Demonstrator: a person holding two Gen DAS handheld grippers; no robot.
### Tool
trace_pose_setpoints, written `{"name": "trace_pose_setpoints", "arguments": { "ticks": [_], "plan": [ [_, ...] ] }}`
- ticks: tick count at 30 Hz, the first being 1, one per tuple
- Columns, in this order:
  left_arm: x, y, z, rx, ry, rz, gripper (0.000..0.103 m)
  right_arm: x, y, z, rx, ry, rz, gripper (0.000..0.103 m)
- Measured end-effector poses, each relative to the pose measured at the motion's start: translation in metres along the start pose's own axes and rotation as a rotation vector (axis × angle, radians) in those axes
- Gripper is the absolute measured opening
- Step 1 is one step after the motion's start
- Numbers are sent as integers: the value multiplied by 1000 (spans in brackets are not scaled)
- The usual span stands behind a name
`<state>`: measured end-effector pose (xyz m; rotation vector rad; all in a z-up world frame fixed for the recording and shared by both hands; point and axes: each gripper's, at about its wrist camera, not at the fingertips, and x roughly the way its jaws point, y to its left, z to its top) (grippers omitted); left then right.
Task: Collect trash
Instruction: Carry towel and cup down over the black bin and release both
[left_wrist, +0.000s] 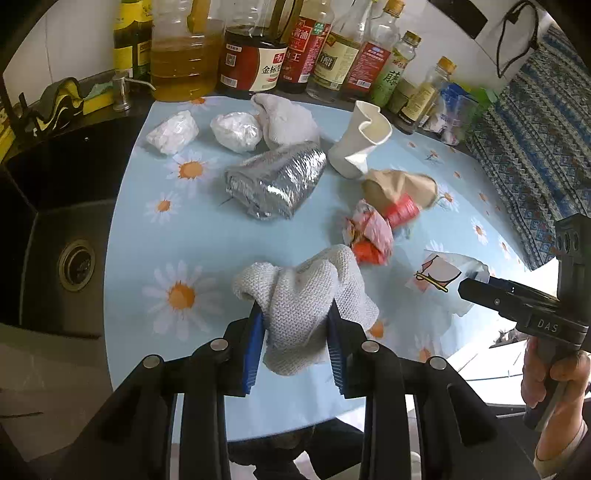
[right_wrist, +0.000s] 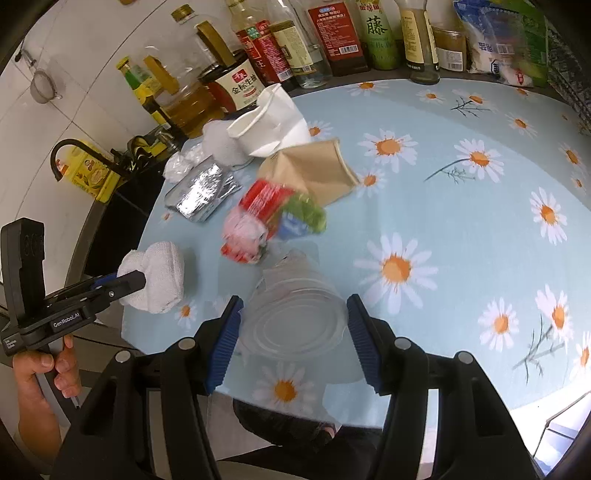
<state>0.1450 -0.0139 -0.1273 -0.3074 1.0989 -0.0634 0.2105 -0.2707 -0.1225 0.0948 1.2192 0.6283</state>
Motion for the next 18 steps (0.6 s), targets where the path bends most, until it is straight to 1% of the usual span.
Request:
{"name": "trace_pose_setpoints", "arguments": {
  "ticks": [6, 9, 18],
  "plan": [
    [-19, 0, -27, 7, -9, -16, 30, -11, 20, -24, -18, -8, 19, 58],
    [-27, 0, -44, 12, -8, -21, 30, -12, 34, -39, -35, 2, 32, 58],
    [-52, 3, -103, 21, 7, -38, 30, -11, 73, -90, -67, 39, 77, 58]
  ]
}}
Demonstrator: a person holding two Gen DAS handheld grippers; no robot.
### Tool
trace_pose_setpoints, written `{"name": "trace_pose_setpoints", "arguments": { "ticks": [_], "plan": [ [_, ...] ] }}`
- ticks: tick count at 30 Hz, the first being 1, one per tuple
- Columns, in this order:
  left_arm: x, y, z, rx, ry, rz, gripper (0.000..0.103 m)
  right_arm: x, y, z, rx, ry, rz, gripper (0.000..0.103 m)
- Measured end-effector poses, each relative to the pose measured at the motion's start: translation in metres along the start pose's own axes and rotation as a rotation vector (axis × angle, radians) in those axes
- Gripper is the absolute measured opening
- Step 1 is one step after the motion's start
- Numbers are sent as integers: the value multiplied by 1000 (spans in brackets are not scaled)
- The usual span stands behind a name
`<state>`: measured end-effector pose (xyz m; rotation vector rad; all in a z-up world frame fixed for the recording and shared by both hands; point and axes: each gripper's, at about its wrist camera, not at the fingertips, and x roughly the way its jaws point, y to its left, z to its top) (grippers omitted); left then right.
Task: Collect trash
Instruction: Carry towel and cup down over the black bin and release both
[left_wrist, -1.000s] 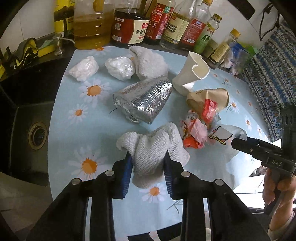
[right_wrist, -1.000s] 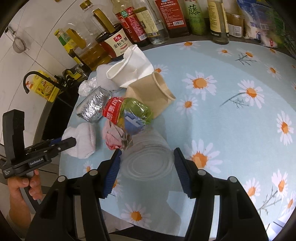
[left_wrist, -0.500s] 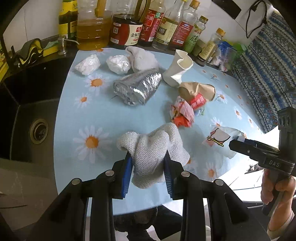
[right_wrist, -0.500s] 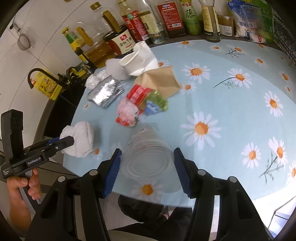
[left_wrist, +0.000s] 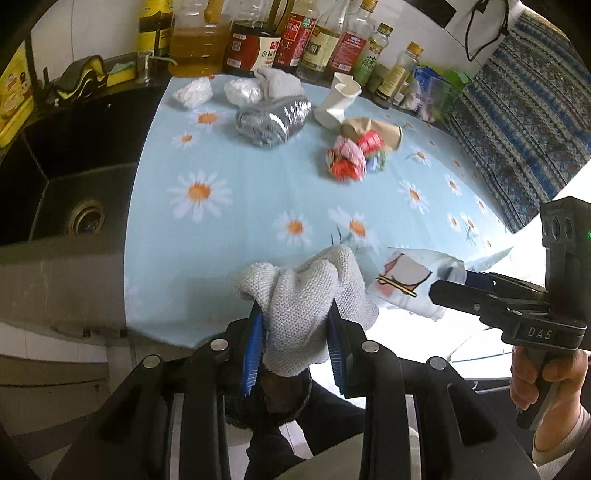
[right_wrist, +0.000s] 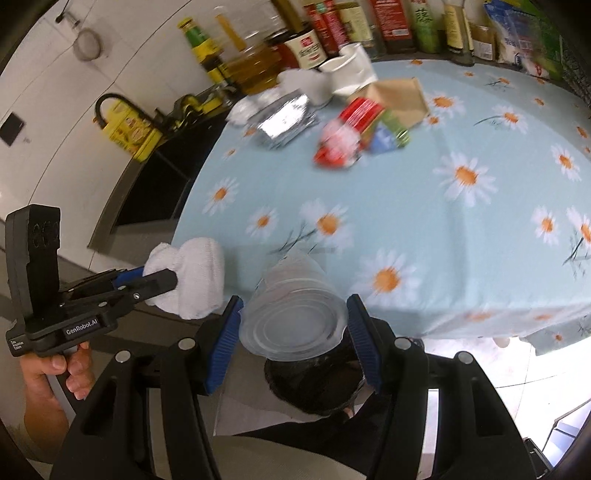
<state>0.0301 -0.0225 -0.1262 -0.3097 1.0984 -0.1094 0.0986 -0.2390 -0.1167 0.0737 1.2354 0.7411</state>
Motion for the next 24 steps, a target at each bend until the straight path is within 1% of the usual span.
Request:
{"name": "trace_pose_setpoints", "arguments": {
  "ticks": [6, 11, 17, 24],
  "plan": [
    [-6, 6, -36, -5, 27, -7, 30, 5, 23, -30, -31, 21, 15, 58],
    [3, 14, -59, -13, 68, 6, 30, 17, 27, -49, -37, 50, 9, 58],
    [28, 26, -85, -44, 141, 22, 30, 45, 21, -72, -18, 122, -3, 58],
    [64, 40, -112, -88, 227, 38, 30, 86, -1, -94, 55, 213, -15, 58]
  ]
}}
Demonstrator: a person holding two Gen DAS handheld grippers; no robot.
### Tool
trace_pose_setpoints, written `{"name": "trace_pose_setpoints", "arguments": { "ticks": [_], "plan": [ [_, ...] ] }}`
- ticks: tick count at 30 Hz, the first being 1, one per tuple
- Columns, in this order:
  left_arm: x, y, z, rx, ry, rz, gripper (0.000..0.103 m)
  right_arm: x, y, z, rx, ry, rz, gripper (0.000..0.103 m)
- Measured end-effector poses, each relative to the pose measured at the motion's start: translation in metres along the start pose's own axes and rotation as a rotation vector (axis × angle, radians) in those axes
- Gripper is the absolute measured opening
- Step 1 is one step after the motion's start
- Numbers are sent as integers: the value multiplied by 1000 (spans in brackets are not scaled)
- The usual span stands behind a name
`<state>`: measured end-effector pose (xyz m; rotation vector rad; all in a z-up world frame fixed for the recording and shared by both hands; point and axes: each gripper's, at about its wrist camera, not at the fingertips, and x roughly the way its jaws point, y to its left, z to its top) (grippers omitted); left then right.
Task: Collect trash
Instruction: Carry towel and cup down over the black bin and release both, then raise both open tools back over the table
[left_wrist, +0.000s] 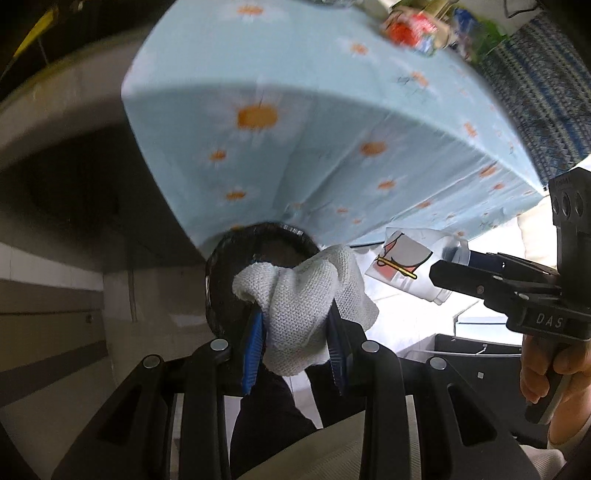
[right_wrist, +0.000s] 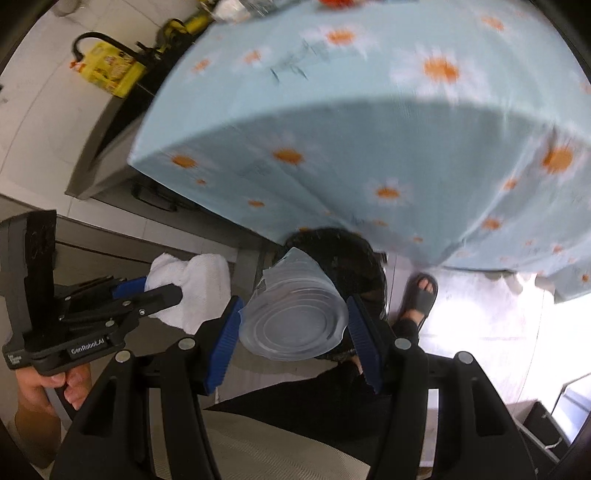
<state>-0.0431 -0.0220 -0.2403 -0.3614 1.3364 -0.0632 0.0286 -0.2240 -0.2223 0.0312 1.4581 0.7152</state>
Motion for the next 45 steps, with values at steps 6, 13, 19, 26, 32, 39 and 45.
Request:
{"name": "trace_pose_setpoints", "arguments": {
  "ticks": [6, 13, 19, 26, 32, 39, 45],
  "plan": [
    [33, 16, -4, -42, 64, 32, 30, 41, -17, -1, 65, 71, -14, 58],
    [63, 24, -5, -65, 107, 36, 30, 67, -24, 0, 102, 105, -13, 58],
    [76, 24, 0, -72, 139, 38, 35, 77, -32, 6, 152, 116, 50, 61],
    [83, 31, 0, -102, 153, 36, 63, 79, -36, 13, 187, 119, 66, 70],
    [81, 33, 0, -112, 155, 38, 63, 73, -36, 12, 185, 112, 55, 70],
    [68, 33, 6, -105, 124, 37, 63, 62, -37, 12, 185, 97, 41, 70],
    [47, 27, 14, -84, 82, 31, 63, 43, -34, 14, 178, 58, 33, 70]
  ]
}}
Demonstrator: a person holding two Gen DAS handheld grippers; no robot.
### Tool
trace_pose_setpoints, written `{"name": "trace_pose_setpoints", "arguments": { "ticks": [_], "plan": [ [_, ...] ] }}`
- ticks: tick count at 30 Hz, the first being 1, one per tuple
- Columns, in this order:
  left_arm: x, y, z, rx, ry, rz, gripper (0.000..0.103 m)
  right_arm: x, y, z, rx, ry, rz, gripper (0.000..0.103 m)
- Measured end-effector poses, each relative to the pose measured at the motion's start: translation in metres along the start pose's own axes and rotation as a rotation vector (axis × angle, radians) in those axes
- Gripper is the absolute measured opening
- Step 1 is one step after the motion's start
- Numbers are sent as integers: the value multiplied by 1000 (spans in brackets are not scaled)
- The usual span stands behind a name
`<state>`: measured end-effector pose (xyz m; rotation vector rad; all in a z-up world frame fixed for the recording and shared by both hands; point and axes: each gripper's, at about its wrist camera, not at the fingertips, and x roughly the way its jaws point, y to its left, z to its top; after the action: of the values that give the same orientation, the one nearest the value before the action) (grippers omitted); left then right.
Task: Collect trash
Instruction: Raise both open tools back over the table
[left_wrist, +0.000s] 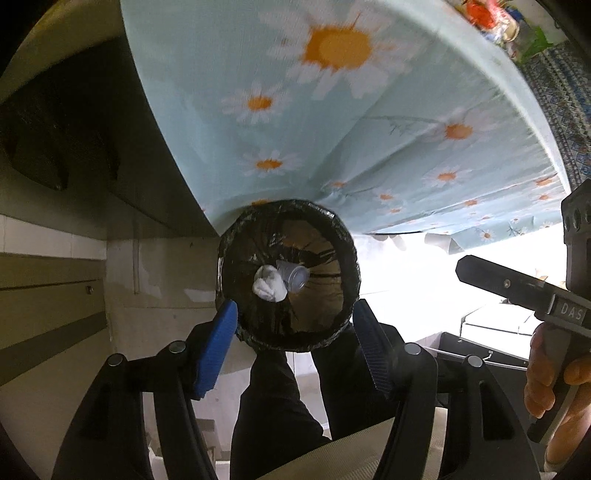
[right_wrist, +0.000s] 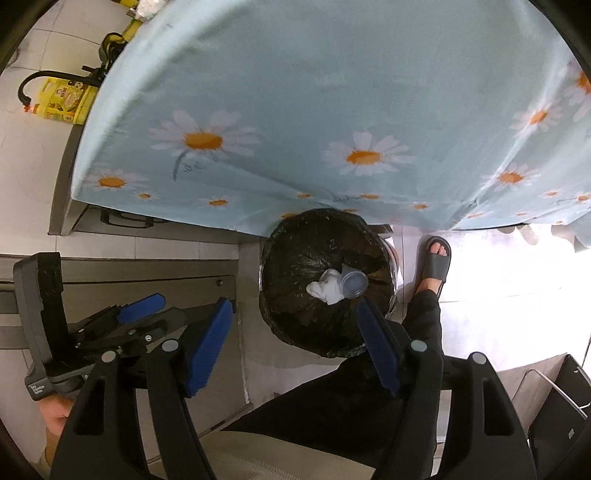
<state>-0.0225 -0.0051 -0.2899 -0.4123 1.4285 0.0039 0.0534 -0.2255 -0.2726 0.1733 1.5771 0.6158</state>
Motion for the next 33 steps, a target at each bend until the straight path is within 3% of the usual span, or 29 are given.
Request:
{"name": "trace_pose_setpoints", "arguments": {
  "ticks": [4, 19, 26, 33],
  "plan": [
    [-20, -7, 3, 32, -30, -6, 63, -20, 5, -1, -2, -38, -3, 70],
    [-114, -37, 23, 156, -224, -54, 63, -128, 24, 1, -49, -305, -36, 70],
    [-148, -61, 49, 198, -303, -70, 63, -173, 25, 28, -94, -418, -54, 70],
    [-156, -85, 89, 202, -334, -83, 63, -190, 11, 74, -127, -439, -66, 70]
  ]
}}
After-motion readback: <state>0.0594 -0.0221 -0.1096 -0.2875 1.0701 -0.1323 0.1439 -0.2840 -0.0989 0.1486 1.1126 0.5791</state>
